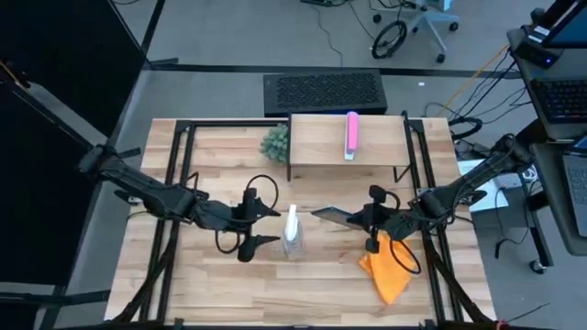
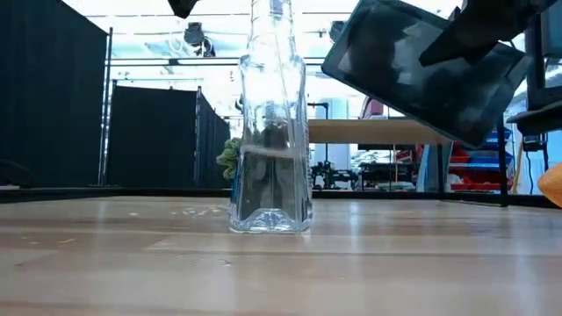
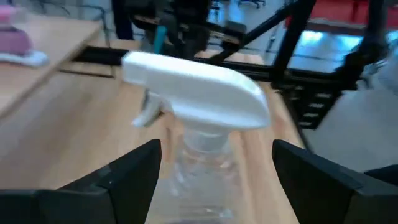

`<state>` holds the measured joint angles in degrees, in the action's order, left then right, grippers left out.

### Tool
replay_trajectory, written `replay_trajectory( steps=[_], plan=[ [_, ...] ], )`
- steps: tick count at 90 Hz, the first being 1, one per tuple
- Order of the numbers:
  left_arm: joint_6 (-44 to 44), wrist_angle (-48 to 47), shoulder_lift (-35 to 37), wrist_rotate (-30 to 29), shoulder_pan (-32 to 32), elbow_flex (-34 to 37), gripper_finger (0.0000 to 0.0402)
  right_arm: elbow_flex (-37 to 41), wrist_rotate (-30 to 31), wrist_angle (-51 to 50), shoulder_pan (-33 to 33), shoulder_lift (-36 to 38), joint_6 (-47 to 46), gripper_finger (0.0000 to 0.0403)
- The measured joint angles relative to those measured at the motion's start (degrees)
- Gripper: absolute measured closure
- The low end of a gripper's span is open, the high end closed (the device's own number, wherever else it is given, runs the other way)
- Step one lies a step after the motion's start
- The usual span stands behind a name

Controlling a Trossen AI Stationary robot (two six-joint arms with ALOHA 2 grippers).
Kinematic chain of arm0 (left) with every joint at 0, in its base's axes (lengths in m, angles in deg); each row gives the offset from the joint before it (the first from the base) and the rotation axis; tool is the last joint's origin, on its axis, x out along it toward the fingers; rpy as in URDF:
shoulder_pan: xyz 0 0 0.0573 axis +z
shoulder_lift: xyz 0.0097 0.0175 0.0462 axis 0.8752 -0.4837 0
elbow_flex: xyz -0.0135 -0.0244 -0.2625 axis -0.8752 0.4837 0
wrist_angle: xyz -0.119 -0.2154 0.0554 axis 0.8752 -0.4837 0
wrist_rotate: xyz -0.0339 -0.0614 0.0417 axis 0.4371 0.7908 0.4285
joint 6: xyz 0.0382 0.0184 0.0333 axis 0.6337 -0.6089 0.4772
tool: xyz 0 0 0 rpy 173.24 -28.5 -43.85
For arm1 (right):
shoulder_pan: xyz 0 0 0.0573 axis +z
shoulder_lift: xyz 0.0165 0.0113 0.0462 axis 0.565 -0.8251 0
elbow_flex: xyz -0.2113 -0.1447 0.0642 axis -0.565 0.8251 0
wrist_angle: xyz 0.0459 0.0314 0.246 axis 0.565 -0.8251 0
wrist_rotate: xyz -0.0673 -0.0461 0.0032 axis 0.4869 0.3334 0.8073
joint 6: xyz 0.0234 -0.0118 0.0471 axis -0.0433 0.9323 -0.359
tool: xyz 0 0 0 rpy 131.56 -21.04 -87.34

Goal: Apply microfiber cloth
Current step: Spray the tablet with the bottle cleaner

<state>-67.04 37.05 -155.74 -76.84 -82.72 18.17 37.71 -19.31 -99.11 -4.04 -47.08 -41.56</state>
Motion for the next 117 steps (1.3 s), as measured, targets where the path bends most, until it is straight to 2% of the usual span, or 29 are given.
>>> replay_trajectory(
  steps=[21, 39, 44, 58, 79, 95, 117],
  plan=[
    [1.4, 0.2, 0.0, 3.8, 0.1, 0.0, 0.0099, 0.0, 1.4, 0.0, 0.0, 0.0, 0.4, 0.0394],
    [0.9, 0.2, 0.0, 4.3, 0.2, 0.0, 0.0019, 0.0, 1.3, 0.0, 0.0, 0.0, 1.4, 0.0394],
    [0.3, 0.2, 0.0, 4.3, 0.2, 0.0, 0.0008, 0.0, 1.3, 0.0, 0.0, 0.0, 1.4, 0.0394],
    [1.3, -0.6, 0.0, 4.3, 0.2, 0.0, 0.0022, 0.0, 1.3, 0.0, 0.0, 0.0, 1.4, 0.0394],
    [0.3, -2.3, -0.3, 3.3, 0.7, 0.1, 0.002, 0.0, 1.5, 0.7, 0.0, 0.0, 0.0, 0.0394],
    [1.6, 0.2, -3.4, 2.3, 2.1, 0.1, 0.002, 0.0, 1.7, 0.6, 0.0, 0.0, 0.1, 0.0394],
    [6.0, 4.8, -3.8, 1.9, 3.0, 0.1, 0.002, 0.0, 1.7, 0.5, 0.0, 0.0, -0.1, 0.0394]
  ],
)
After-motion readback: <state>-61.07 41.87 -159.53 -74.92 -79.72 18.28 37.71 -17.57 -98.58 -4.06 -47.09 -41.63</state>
